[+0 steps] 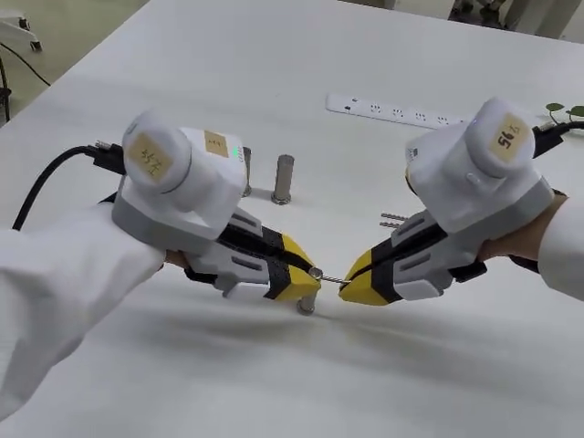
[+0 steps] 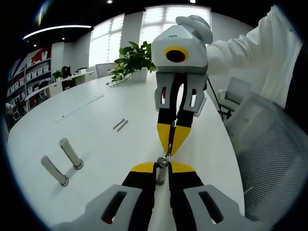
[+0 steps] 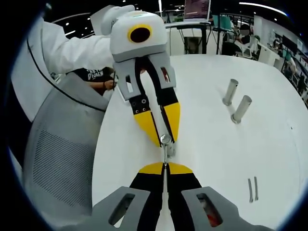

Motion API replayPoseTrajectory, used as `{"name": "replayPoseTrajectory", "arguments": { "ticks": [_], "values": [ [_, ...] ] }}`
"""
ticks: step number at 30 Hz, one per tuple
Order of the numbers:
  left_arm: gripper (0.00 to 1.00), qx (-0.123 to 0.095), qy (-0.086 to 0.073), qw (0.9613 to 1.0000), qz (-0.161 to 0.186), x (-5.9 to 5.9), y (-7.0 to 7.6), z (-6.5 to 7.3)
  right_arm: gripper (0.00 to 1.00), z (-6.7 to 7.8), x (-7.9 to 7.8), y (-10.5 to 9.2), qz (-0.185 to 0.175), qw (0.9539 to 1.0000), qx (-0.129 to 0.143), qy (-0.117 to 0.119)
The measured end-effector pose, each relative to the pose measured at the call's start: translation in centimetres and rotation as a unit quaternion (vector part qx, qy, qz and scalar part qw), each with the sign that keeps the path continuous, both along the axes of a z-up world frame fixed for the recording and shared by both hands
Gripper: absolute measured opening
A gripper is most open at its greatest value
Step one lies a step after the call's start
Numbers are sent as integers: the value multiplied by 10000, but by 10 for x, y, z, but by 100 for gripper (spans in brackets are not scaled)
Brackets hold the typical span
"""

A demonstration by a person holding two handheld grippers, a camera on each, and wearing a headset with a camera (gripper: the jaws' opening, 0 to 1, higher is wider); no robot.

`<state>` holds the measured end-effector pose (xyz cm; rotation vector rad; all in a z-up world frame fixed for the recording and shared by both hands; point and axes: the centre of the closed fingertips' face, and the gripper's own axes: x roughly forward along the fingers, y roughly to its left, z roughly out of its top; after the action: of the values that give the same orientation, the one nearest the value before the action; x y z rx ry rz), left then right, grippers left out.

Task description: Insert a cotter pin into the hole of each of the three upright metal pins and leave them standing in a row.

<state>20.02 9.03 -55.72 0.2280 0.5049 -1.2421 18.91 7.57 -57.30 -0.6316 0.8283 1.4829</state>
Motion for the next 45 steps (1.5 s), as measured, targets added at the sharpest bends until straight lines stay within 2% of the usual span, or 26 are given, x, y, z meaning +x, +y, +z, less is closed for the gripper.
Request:
{"name": "replayPoseTrajectory", "arguments": {
  "ticks": [6,15,22,31,36,38,40,45],
  "values": [
    [6,9,38,10000,-34,-2,-2,0,0,0,-2,9,-5,10000,36,55],
    [6,61,10,10000,-75,-2,-4,-2,0,0,-1,16,260,9996,-31,-118],
    [7,75,11,9999,-81,-2,-5,-2,0,0,-1,16,577,9976,-90,-374],
    [7,62,93,9999,-49,-2,-6,-3,0,-1,0,15,649,9965,-56,-526],
    [18,173,14,9998,-7,-1,-3,-6,2,1,0,14,627,9967,-16,-517],
    [21,213,-65,9997,21,0,0,-6,2,2,0,13,631,9967,-11,-518],
    [25,200,-62,9998,51,0,2,-5,2,5,1,14,589,9967,53,-554],
    [43,275,-146,9994,146,-1,9,-7,3,6,3,15,486,9972,95,-568]
  ]
}}
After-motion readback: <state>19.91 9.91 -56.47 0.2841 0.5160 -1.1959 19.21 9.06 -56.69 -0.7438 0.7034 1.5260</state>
